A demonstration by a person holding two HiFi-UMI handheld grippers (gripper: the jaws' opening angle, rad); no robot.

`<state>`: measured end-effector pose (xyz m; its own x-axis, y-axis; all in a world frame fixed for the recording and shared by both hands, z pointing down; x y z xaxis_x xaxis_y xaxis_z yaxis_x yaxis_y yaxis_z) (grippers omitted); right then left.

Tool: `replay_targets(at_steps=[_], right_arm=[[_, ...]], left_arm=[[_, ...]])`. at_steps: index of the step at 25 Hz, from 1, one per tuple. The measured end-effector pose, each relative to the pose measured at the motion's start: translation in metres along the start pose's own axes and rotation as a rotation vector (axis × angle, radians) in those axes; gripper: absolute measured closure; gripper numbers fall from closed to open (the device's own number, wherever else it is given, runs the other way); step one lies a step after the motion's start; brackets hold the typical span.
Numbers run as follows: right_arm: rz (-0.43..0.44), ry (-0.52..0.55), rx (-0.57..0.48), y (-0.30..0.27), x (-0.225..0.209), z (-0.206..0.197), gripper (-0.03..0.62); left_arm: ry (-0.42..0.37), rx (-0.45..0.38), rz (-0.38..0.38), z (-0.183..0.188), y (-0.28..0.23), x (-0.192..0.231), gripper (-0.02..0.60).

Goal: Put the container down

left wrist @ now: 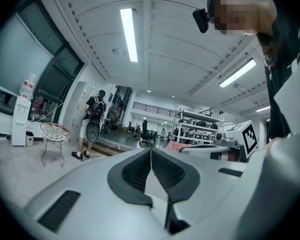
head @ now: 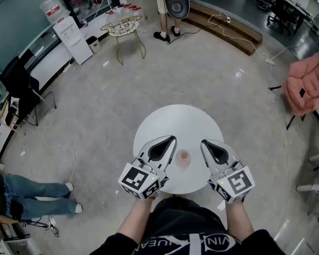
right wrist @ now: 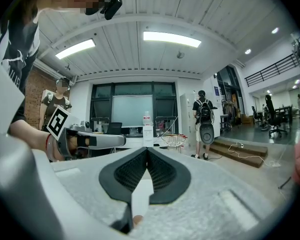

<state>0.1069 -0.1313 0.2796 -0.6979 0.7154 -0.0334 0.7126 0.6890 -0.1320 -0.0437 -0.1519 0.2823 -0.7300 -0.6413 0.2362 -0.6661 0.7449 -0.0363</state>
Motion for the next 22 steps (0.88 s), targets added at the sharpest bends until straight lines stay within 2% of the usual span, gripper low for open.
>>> replay_targets(at_steps=[22], right_arm=[[-0.009, -0.018, 0.036, -0.004, 0.011, -0.017, 0.588]], left_arm=[[0.022, 0.017, -0.019, -0.022, 0.006, 0.005, 0.568]])
Point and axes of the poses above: the fingertips, and each gripper's own axes: y backward along the fingers, x to its left, z out of its top, the point moved 5 cm from there along y, backward along the fingers, and after that the axes turned 3 degrees about z, right-handed, at the moved point
